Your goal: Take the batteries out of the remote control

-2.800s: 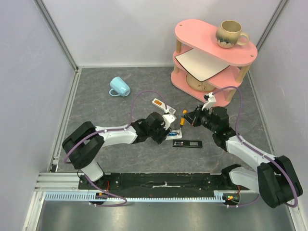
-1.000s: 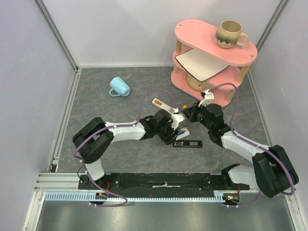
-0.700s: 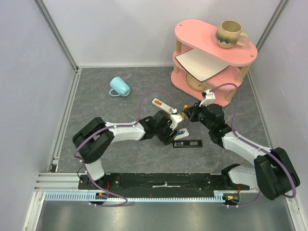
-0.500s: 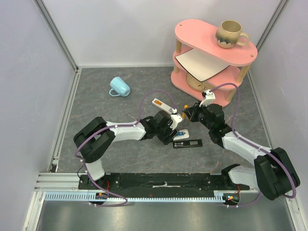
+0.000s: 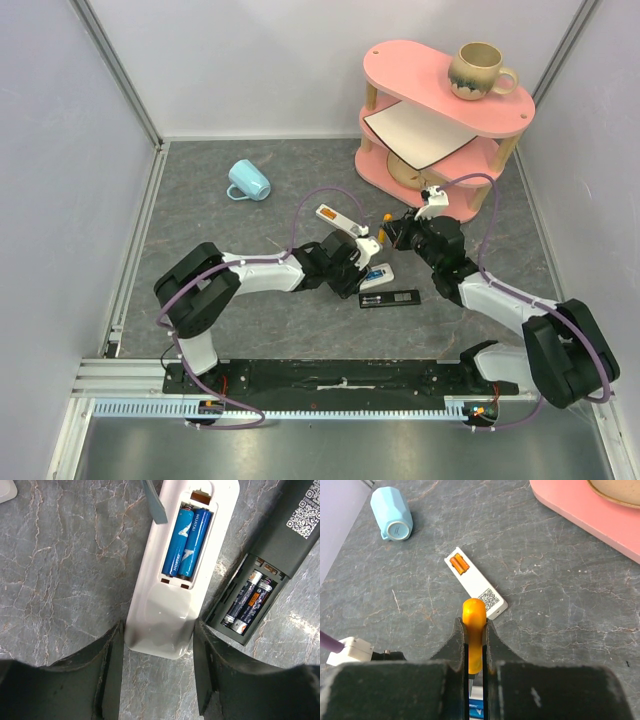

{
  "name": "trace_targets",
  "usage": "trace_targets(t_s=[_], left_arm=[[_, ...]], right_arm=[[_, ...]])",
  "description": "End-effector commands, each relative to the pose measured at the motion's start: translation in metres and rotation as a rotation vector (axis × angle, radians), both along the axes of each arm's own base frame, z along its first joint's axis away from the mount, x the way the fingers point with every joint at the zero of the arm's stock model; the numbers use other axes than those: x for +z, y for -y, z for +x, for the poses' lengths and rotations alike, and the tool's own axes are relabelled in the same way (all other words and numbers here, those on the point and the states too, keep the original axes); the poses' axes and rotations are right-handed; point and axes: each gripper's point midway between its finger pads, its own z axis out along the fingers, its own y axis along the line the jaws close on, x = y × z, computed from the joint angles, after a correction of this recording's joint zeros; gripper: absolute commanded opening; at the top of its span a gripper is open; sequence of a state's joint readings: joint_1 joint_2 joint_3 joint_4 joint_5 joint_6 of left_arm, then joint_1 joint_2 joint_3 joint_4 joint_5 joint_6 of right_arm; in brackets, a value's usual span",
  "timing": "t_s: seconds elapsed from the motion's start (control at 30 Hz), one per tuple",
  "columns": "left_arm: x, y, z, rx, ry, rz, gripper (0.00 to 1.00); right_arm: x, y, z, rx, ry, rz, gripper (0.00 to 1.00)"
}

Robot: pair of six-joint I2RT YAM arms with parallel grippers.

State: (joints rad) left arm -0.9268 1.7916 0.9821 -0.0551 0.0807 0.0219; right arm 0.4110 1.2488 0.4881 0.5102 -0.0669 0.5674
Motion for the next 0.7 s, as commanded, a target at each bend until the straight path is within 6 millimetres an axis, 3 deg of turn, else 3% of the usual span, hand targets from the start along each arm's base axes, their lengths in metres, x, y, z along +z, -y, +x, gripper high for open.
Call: trace_targets(t_s=[0.0, 0.13, 0.3, 0.5, 0.67], left_arm=[[-0.014, -0.028, 0.011, 0.141, 0.03, 0.087, 0.21], [-0.02, -0.041, 0.02, 0.208, 0.022, 0.123, 0.19], [-0.012, -0.05, 0.029, 0.27, 0.015, 0.077, 0.19], [-0.003, -0.054, 0.031, 0.284, 0.023, 0.034, 0.18], [-0.007, -0.05, 0.031, 0.272, 0.003, 0.045, 0.15]], right_arm=[[0.017, -0.004, 0.009, -0.034, 0.087, 0.022, 0.0], [0.018, -0.007, 0.01, -0.055, 0.121, -0.007, 0.0], [0.021, -0.013, 0.004, -0.071, 0.17, -0.043, 0.0], [0.026, -0.001, -0.001, -0.163, 0.223, -0.058, 0.0], [0.03, 0.007, -0.002, -0.21, 0.269, -0.049, 0.0]])
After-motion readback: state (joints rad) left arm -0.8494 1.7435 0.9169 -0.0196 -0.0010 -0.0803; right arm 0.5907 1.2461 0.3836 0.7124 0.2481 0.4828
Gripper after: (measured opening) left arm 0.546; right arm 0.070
